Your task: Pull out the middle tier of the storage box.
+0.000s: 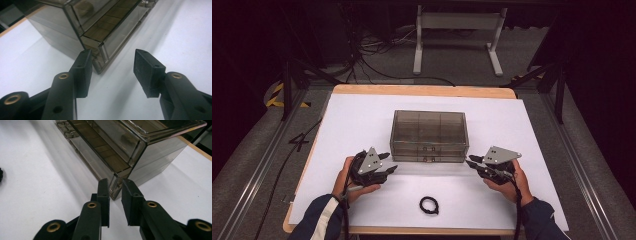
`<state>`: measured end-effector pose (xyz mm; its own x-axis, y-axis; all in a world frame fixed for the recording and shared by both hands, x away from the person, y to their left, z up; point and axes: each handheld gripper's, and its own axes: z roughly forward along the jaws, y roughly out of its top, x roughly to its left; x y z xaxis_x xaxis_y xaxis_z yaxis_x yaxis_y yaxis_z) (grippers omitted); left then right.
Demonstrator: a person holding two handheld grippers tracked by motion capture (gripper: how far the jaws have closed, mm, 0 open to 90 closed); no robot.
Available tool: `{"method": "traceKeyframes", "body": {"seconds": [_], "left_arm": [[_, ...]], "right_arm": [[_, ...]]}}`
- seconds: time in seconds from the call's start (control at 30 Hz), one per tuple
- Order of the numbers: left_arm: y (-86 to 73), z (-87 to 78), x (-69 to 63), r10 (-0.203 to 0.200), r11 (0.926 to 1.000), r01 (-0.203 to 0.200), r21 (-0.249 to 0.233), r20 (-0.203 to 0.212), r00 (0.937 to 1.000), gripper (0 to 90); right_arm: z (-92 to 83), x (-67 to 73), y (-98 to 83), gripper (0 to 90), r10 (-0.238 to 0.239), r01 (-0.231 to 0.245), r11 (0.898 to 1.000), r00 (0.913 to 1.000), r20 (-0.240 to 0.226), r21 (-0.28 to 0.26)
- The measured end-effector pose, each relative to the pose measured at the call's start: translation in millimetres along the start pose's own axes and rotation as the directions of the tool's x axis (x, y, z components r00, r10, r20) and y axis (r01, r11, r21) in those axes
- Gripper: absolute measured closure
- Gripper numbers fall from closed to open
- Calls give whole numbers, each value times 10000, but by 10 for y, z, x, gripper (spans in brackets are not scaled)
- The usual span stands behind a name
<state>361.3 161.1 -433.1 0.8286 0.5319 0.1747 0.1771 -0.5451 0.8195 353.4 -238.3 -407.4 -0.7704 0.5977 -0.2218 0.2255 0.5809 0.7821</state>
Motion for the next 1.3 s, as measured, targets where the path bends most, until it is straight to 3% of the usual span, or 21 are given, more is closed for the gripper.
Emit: {"method": "traceKeyframes", "body": {"seconds": [0.37, 0.57, 0.8, 1.03, 1.3], "left_arm": [[32, 85, 34, -232, 9997, 231, 58, 246, 9994, 509], [32, 80, 54, -206, 9998, 204, 84, 321, 9993, 525], [33, 102, 78, -330, 9994, 328, 110, 248, 9991, 534], [38, 93, 93, -250, 9991, 256, 339, -188, 9995, 734], [24, 59, 101, -232, 9985, 237, 485, -112, 9997, 803]], "right_arm": [[74, -12, 6, 762, 117, -119, 9999, 9998, -135, -87], [77, 10, 21, 780, -72, 71, 9999, 9999, -110, -84], [79, 9, 19, 846, 1, -3, 9999, 9999, -111, -145], [67, 9, 19, 857, -37, 35, 9999, 9998, -189, -148], [64, 32, 28, 860, -74, 72, 9999, 9997, -223, -117]]}}
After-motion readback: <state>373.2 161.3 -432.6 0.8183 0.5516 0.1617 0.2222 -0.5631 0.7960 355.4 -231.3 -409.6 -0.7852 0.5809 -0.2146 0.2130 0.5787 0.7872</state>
